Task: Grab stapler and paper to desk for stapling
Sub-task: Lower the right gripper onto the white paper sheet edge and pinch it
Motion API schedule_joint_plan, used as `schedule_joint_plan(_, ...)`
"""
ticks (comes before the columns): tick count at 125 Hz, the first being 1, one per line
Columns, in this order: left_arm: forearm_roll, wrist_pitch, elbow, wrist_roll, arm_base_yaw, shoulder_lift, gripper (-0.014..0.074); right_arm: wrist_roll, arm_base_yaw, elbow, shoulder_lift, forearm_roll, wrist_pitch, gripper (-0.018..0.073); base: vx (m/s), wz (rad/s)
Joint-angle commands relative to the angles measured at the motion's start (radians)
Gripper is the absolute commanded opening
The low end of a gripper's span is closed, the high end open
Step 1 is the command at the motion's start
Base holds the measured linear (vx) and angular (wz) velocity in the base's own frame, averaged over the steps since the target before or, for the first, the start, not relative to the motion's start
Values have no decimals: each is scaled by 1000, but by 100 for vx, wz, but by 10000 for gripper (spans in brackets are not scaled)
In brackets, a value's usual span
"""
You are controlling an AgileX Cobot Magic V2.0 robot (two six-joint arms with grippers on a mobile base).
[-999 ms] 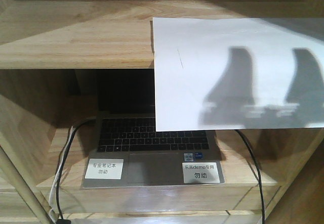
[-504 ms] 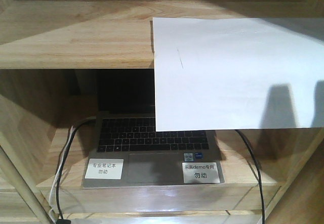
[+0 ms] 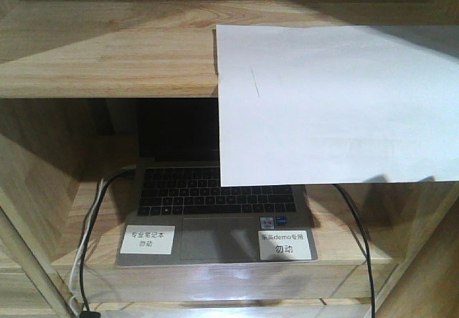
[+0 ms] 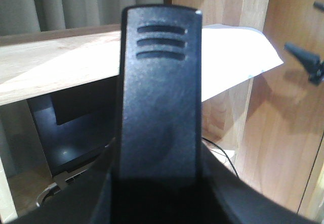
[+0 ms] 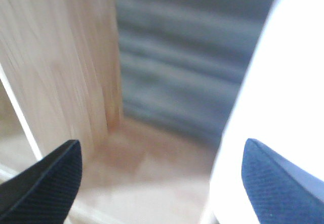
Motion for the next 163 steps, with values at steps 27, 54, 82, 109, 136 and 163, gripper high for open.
schedule_joint_plan(27, -16, -116, -23, -2, -6, 18, -6, -6, 77, 82, 9, 2, -106, 595, 0, 0)
schedule_joint_plan(54, -16, -116, -23, -2, -6, 18, -6, -66, 76, 162, 72, 56, -171, 595, 0, 0)
schedule_joint_plan(82, -16, -116, -23, -2, -6, 18, -6, -262, 76, 234, 236, 186, -549, 595, 0, 0)
schedule_joint_plan(109, -16, -116, -23, -2, -6, 18, -6, -325, 76, 254, 409, 248, -808, 595, 0, 0)
schedule_joint_plan(136, -16, -116, -23, -2, -6, 18, -6, -333, 76, 254, 563, 285, -1012, 595, 0, 0)
schedule_joint_plan(163, -16, -116, -23, -2, -6, 18, -6, -362, 76, 253, 626, 317, -1108, 595, 0, 0)
